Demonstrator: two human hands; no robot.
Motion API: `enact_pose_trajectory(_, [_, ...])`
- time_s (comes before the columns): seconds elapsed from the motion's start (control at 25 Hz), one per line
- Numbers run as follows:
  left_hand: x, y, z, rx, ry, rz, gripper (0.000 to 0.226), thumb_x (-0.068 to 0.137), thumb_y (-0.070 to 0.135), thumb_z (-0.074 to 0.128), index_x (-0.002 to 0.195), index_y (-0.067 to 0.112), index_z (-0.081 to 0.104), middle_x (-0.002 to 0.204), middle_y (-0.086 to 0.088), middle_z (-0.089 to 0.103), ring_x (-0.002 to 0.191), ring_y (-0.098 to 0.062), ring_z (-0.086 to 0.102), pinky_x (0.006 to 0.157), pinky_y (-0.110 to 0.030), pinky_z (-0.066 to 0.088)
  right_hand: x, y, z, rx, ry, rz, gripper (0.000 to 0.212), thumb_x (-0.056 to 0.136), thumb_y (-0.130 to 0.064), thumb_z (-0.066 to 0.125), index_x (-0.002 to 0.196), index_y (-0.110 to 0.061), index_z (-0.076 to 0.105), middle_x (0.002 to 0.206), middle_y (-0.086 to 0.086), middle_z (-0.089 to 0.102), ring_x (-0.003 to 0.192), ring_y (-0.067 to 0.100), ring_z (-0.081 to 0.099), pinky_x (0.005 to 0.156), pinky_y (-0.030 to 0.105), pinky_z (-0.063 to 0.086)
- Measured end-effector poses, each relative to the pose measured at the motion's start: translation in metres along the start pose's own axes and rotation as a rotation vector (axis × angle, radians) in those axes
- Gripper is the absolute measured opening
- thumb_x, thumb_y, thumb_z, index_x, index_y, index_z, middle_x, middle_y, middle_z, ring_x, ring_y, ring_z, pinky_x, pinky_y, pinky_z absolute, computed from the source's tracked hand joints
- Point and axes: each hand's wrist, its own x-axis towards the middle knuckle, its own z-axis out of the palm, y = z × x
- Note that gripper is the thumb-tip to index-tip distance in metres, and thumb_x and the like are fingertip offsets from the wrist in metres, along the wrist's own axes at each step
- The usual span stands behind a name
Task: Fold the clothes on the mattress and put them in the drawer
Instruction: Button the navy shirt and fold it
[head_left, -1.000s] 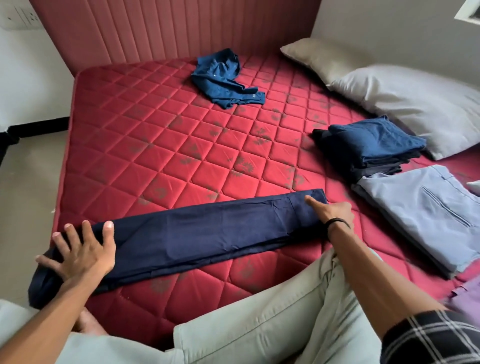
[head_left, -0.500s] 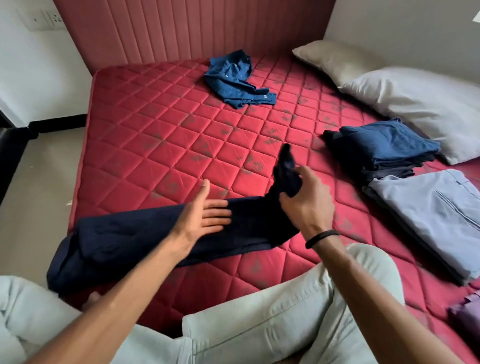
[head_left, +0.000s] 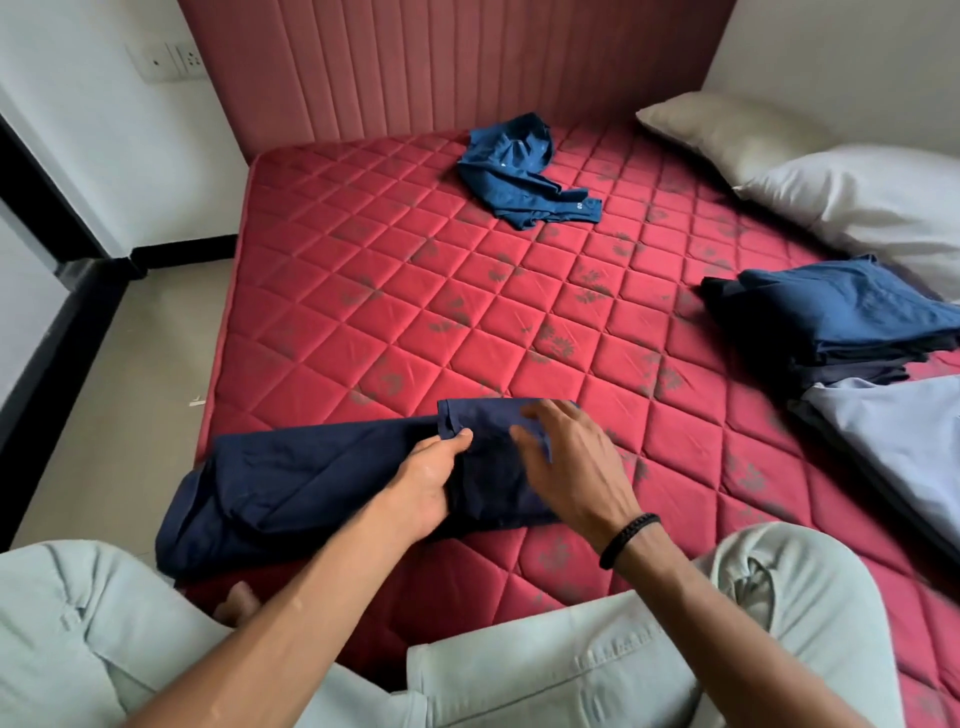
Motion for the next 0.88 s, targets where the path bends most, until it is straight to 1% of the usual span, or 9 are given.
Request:
enact_pose_trajectory(0.08, [0.007,0.005,-0.009,0.042,0.017,0.033,0.016,0.104,0.014,0.057,0.107,0.006,0.071,0.095,-0.012,0.074,0.081,-0.024,0.071,0.077,-0.034,0.057,0.008,0.016,0.007,-0.149,-0.068,-0.083,0.053,0.1,-0.053,0.042,0.137,-0.019,0.06,0.136,0.007,0.06,0.124,0.031,0.056,0.098,0.047,0.05])
enact_pose_trajectory(0.16, [0.013,0.004,-0.025,0.065,0.022,0.03,0.021,0.105,0.016,0.057,0.115,0.002,0.069,0.102,-0.016,0.074,0.087,-0.027,0.072,0.082,-0.037,0.058,0.007,0.03,0.025,-0.26,-0.224,-0.071,0.067,0.1,-0.066,0.028,0.154,-0.029,0.042,0.161,0.007,0.038,0.148,0.031,0.034,0.115,0.057,0.035])
enact_pose_trajectory(0.28, [0.018,-0.006,-0.048,0.04,-0.034,-0.009,0.03,0.106,0.016,0.053,0.127,-0.002,0.066,0.12,-0.021,0.072,0.111,-0.034,0.071,0.1,-0.046,0.055,-0.006,0.049,0.057,-0.397,-0.339,-0.101,0.071,0.1,-0.072,0.017,0.162,-0.039,0.018,0.171,0.003,0.018,0.159,0.026,0.011,0.122,0.064,0.015])
enact_pose_trajectory(0.36, [0.021,-0.013,-0.053,0.024,-0.058,0.007,0.03,0.106,0.017,0.053,0.127,0.0,0.067,0.124,-0.02,0.071,0.115,-0.033,0.07,0.105,-0.047,0.053,-0.012,0.055,0.068,-0.437,-0.316,-0.114,0.072,0.101,-0.072,0.015,0.163,-0.038,0.016,0.171,0.003,0.019,0.159,0.026,0.011,0.122,0.063,0.014])
enact_pose_trajectory(0.48, [0.016,-0.018,-0.047,0.047,-0.049,0.081,0.024,0.1,0.018,0.066,0.119,0.004,0.072,0.114,-0.016,0.076,0.105,-0.029,0.074,0.093,-0.041,0.06,-0.013,0.055,0.07,-0.42,-0.29,-0.113,0.073,0.1,-0.073,0.018,0.164,-0.037,0.015,0.171,0.002,0.018,0.159,0.025,0.011,0.122,0.063,0.015])
enact_pose_trajectory(0.6, [0.014,-0.023,-0.044,0.134,-0.058,0.176,0.025,0.091,0.004,0.074,0.115,0.005,0.073,0.111,-0.015,0.077,0.105,-0.029,0.074,0.088,-0.035,0.061,-0.012,0.054,0.069,-0.418,-0.281,-0.111,0.073,0.1,-0.073,0.018,0.164,-0.038,0.014,0.171,0.002,0.018,0.159,0.025,0.01,0.122,0.063,0.015])
enact_pose_trajectory(0.72, [0.015,-0.027,-0.043,0.173,-0.011,0.201,0.027,0.088,0.0,0.075,0.115,0.005,0.072,0.111,-0.015,0.077,0.105,-0.03,0.074,0.095,-0.042,0.059,-0.013,0.053,0.068,-0.414,-0.291,-0.115,0.073,0.1,-0.074,0.017,0.164,-0.038,0.015,0.171,0.002,0.019,0.159,0.025,0.012,0.121,0.063,0.016])
enact_pose_trajectory(0.8, [0.014,-0.028,-0.044,0.166,0.014,0.217,0.024,0.09,0.002,0.075,0.113,0.008,0.072,0.108,-0.012,0.078,0.106,-0.031,0.074,0.098,-0.045,0.057,-0.014,0.052,0.067,-0.408,-0.281,-0.112,0.073,0.1,-0.073,0.019,0.163,-0.037,0.016,0.171,0.002,0.019,0.159,0.025,0.012,0.121,0.065,0.015])
enact_pose_trajectory(0.88, [0.013,-0.025,-0.048,0.293,0.158,0.304,0.017,0.091,0.02,0.077,0.106,0.017,0.072,0.1,-0.006,0.079,0.1,-0.026,0.075,0.095,-0.041,0.058,-0.017,0.049,0.067,-0.394,-0.234,-0.104,0.069,0.101,-0.068,0.028,0.161,-0.034,0.027,0.169,0.005,0.023,0.157,0.028,0.018,0.121,0.066,0.013])
